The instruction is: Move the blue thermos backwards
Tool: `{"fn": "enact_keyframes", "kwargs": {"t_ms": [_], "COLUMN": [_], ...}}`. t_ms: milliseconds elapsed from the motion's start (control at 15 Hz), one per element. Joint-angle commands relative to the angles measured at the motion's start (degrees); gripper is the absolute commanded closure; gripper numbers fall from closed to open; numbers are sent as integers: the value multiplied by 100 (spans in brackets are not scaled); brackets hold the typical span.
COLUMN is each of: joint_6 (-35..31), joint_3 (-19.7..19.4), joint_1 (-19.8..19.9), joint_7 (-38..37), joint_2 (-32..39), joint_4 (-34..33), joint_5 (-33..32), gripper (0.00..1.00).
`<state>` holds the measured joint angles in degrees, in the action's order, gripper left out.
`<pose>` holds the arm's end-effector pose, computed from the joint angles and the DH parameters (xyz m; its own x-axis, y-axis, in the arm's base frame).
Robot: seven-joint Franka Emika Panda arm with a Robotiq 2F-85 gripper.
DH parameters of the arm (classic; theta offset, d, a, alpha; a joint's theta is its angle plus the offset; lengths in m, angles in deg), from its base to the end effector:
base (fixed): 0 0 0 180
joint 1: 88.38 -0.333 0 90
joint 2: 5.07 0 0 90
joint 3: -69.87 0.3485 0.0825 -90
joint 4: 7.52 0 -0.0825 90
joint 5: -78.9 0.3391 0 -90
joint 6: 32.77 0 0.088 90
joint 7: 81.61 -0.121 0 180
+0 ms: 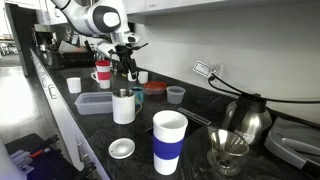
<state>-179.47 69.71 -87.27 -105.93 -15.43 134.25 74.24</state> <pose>0.4441 -0.0093 0.4347 0.8915 -0.3685 0.2633 -0.3682 -0.9283 -0.0527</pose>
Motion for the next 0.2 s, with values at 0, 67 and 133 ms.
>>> {"fn": "enact_keyframes", "kwargs": {"t_ms": [0, 67, 133], "joint_6": [16, 16, 16], "joint_3": [89, 88, 86], "joint_1": [95, 93, 92], "joint_7": [45, 44, 44], "joint_2": [-2, 16, 30], "joint_4": [15, 22, 22], "joint_5": [45, 43, 43], "gripper": [0, 0, 0]}}
